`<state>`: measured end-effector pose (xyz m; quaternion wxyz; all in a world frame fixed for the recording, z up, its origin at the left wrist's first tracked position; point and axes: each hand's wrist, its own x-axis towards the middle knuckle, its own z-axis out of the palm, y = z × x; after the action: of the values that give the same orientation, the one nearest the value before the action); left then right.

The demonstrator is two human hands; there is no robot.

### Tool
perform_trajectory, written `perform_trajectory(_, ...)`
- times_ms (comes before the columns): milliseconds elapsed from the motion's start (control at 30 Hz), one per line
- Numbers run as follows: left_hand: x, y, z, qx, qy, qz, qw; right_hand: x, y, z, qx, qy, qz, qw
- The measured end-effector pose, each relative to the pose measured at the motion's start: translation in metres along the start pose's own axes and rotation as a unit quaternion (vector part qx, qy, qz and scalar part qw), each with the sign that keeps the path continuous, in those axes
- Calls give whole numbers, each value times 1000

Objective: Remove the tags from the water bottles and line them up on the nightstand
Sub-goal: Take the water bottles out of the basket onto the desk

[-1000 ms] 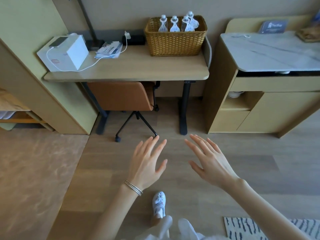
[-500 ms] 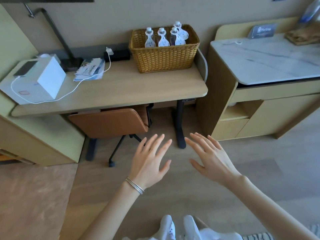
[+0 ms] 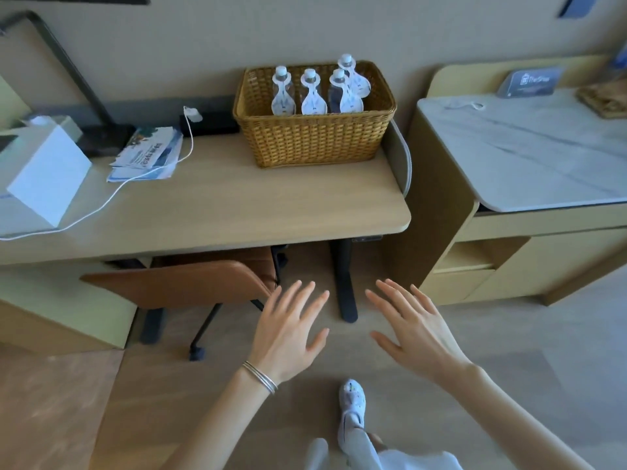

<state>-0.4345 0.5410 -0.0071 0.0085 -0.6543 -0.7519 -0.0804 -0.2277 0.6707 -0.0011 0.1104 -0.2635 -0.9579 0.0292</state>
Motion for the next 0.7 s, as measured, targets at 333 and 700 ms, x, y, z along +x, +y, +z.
perform_trajectory(333, 168, -31, -26, 18, 45, -38, 998, 149, 106, -29, 12, 18, -20, 1000)
perform_trajectory(700, 255, -93, -10, 27, 30, -52, 998, 244, 151, 6, 18, -22, -20, 999)
